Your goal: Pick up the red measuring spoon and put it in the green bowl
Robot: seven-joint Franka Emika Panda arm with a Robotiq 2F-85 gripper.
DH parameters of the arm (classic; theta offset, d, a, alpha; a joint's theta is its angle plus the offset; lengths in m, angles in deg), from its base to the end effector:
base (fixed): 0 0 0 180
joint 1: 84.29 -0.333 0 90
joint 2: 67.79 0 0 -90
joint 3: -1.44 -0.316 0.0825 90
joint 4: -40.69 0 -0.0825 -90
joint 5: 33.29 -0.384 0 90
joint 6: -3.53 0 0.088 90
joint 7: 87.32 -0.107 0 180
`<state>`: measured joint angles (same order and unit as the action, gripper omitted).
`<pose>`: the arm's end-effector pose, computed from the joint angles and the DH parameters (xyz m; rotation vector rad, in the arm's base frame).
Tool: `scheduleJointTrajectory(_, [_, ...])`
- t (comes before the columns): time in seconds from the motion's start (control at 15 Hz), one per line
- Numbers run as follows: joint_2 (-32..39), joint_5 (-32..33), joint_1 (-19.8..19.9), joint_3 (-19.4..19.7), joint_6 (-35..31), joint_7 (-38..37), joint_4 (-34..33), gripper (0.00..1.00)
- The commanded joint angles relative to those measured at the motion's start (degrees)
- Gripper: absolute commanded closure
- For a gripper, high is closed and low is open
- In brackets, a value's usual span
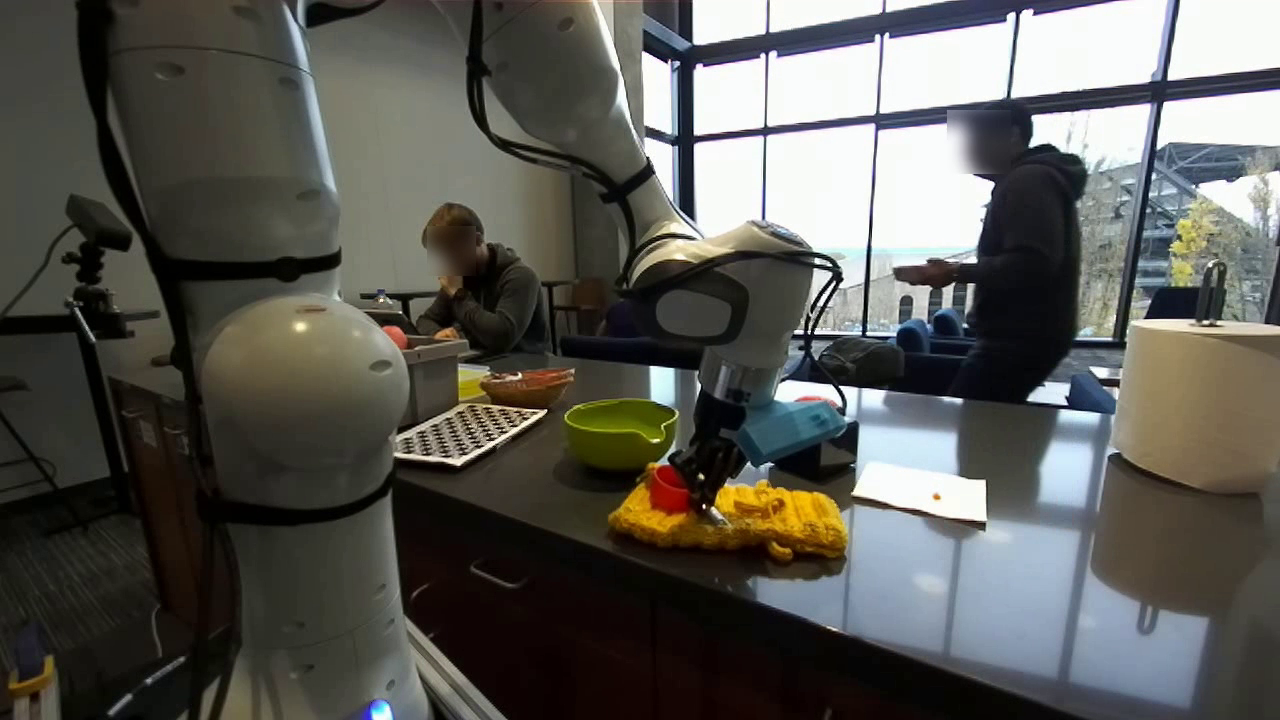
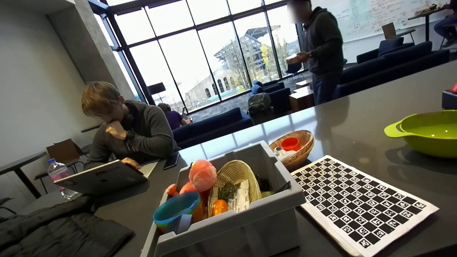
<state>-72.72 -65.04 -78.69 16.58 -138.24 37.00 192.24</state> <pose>0.3866 -0.1460 0.2641 -2.2757 -1.8302 -0.4426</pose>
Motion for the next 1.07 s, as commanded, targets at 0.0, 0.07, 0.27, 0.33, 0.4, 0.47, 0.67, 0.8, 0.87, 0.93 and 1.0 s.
scheduleJointTrajectory(0.0, [-0.16,-1.44,0.67,-0.99,-0.80,0.63,-0.80,0.96])
scheduleJointTrajectory(0.07, [-0.32,-1.22,0.69,-1.04,-0.86,0.49,-0.94,0.96])
scheduleJointTrajectory(0.27, [-1.00,0.15,0.82,-1.32,-1.24,-0.18,-1.44,0.96])
scheduleJointTrajectory(0.33, [-1.23,0.50,0.89,-1.36,-1.28,-0.25,-1.67,0.96])
scheduleJointTrajectory(0.4, [-1.55,1.04,0.97,-1.43,-1.56,-0.43,-1.78,0.96])
scheduleJointTrajectory(0.47, [-1.70,1.52,1.01,-1.47,-1.79,-0.61,-1.94,0.96])
scheduleJointTrajectory(0.67, [-1.94,3.25,1.06,-1.49,-2.29,-1.02,-2.49,0.96])
scheduleJointTrajectory(0.8, [-2.15,5.14,1.18,-1.45,-2.78,-1.43,-2.67,0.96])
scheduleJointTrajectory(0.87, [-2.34,6.34,1.37,-1.34,-2.94,-1.66,-2.68,0.96])
scheduleJointTrajectory(0.93, [-2.46,7.54,1.57,-1.22,-3.03,-1.91,-2.68,0.96])
scheduleJointTrajectory(1.0, [-2.55,9.16,1.88,-1.13,-3.13,-2.48,-2.59,0.96])
